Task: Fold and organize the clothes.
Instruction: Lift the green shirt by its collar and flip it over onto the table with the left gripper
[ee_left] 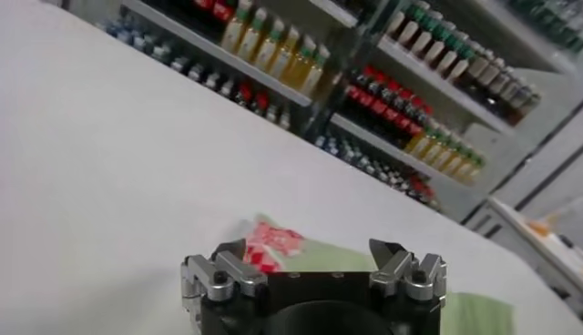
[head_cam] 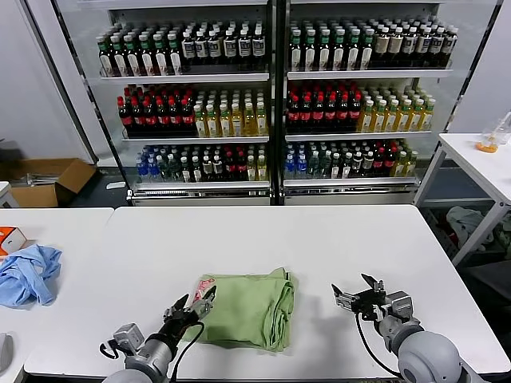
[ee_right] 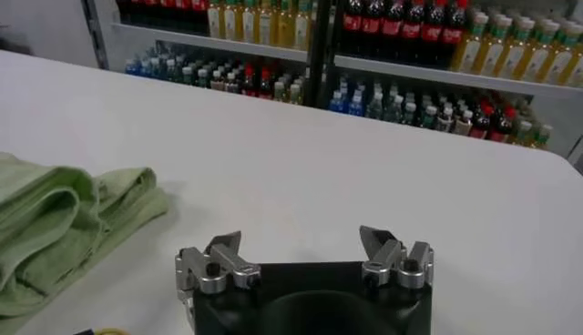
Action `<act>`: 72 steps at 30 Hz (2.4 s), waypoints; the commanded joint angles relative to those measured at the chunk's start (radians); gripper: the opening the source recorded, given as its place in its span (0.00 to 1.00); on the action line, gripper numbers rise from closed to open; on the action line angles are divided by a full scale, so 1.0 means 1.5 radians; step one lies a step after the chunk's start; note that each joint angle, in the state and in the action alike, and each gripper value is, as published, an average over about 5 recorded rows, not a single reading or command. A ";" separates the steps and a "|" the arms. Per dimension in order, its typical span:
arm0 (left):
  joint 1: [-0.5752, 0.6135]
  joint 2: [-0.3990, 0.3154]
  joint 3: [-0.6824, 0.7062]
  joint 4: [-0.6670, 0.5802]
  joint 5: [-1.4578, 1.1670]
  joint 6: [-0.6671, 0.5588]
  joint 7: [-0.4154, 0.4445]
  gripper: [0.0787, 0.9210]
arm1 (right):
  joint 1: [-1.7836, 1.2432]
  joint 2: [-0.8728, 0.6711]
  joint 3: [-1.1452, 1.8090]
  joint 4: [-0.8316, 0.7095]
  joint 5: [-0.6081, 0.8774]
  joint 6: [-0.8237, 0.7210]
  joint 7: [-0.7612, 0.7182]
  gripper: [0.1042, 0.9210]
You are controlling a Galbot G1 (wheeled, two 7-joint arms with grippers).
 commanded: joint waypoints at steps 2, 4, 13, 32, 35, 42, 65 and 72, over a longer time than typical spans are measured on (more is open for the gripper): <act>-0.001 0.000 -0.006 0.038 0.026 0.012 0.005 0.88 | -0.001 -0.002 0.004 0.001 0.000 0.000 0.000 0.88; -0.001 -0.003 0.004 0.043 0.026 0.017 0.008 0.88 | -0.001 -0.002 0.005 0.001 0.000 0.000 0.000 0.88; -0.013 -0.011 0.023 0.071 0.027 0.012 0.039 0.88 | -0.005 -0.001 0.008 -0.001 0.001 0.001 0.001 0.88; -0.036 -0.017 -0.029 0.098 -0.233 0.027 0.072 0.26 | -0.002 -0.003 0.010 -0.003 0.004 0.001 0.002 0.88; -0.037 -0.020 -0.037 0.095 -0.269 0.031 0.075 0.16 | -0.002 -0.003 0.011 -0.003 0.004 0.000 0.002 0.88; -0.025 -0.027 -0.106 0.062 -0.347 0.043 0.071 0.03 | -0.001 -0.003 0.013 0.001 0.005 0.000 0.004 0.88; 0.004 0.240 -0.402 -0.131 -0.239 0.059 0.048 0.03 | 0.024 0.011 -0.002 0.002 0.008 0.002 0.003 0.88; -0.008 0.176 -0.012 -0.028 0.308 -0.055 0.047 0.03 | 0.007 0.009 0.005 0.004 -0.003 0.006 0.001 0.88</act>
